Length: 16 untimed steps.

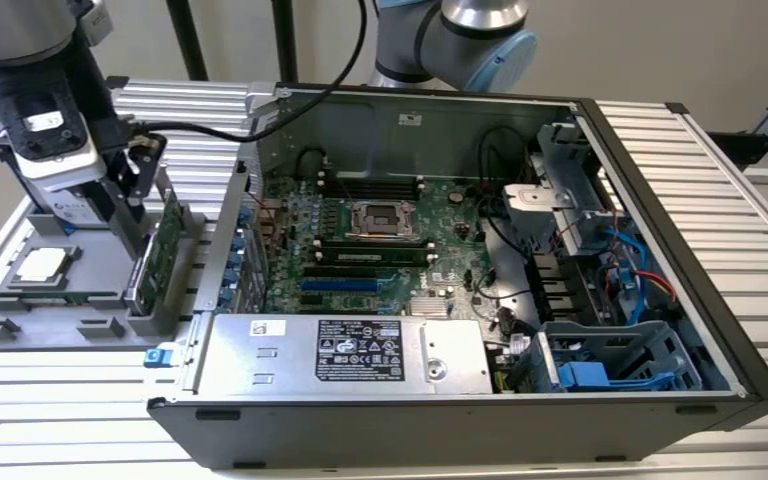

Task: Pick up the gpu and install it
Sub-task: 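Pick up the gpu and move the gpu toward the slot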

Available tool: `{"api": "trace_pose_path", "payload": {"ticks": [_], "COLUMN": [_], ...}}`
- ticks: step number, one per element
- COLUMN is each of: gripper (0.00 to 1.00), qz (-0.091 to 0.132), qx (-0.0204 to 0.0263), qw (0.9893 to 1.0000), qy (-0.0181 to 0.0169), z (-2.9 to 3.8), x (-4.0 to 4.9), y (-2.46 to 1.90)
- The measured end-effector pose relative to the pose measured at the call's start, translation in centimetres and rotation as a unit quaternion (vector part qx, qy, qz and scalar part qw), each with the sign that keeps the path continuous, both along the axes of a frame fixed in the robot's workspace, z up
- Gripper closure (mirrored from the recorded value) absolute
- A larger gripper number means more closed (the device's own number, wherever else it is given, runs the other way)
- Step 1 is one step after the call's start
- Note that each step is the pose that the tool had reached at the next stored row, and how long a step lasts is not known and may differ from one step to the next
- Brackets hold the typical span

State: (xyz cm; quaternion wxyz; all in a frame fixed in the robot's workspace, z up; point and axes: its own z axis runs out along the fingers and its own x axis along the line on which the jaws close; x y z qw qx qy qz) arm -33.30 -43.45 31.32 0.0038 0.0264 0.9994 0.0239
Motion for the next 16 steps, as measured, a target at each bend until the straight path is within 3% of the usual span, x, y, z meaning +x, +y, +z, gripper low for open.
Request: {"api": "trace_pose_path", "payload": {"ticks": [16], "gripper": [0.00], "qz": [0.002], "qx": [0.0000], "qw": [1.0000], "qy": [0.0001], "z": [-0.83], "x": [0.12], "y": [0.00]}}
